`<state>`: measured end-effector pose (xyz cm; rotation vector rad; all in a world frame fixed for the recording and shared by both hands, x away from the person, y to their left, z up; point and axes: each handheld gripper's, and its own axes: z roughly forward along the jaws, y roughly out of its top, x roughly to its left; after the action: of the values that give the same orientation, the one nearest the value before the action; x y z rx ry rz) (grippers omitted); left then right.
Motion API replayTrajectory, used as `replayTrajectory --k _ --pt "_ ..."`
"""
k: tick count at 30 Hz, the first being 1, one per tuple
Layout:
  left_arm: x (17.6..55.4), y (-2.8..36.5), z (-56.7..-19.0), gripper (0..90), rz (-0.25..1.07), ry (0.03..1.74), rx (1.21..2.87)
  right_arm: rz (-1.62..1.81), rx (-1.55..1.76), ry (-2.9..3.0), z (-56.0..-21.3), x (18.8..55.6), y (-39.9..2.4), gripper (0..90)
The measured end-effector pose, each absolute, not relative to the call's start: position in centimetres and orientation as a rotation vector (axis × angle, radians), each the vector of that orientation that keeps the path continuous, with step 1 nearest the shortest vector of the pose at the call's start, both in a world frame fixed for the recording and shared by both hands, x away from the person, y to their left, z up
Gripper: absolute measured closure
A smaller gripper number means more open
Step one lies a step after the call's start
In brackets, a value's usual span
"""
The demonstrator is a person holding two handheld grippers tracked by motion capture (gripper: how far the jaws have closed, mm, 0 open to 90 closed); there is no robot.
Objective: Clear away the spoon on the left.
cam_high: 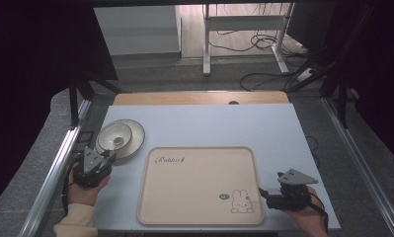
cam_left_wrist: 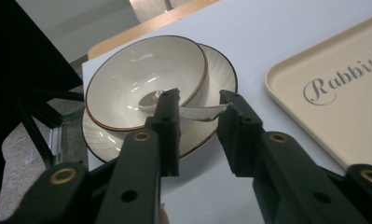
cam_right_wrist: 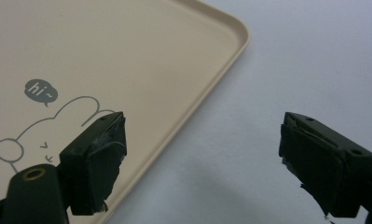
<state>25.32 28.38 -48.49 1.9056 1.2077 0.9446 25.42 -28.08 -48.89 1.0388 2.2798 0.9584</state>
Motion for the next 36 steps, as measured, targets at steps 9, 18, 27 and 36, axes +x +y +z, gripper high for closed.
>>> replayTrajectory --k 9,18,27,36 --pt "25.28 28.13 -48.61 82.8 0.959 1.195 1.933 0.954 1.039 2.284 -48.95 25.43 -28.03 15.3" --pt "25.18 28.13 -48.53 86.5 0.988 1.203 1.928 0.95 1.03 2.289 -49.01 25.43 -27.98 15.2" --pt "24.96 28.29 -48.26 90.0 1.019 1.208 1.894 0.946 1.028 2.286 -49.04 25.46 -27.98 14.9" --pt "24.63 28.03 -47.81 90.0 1.062 1.183 1.889 0.944 1.028 2.284 -49.02 25.44 -28.01 14.9"
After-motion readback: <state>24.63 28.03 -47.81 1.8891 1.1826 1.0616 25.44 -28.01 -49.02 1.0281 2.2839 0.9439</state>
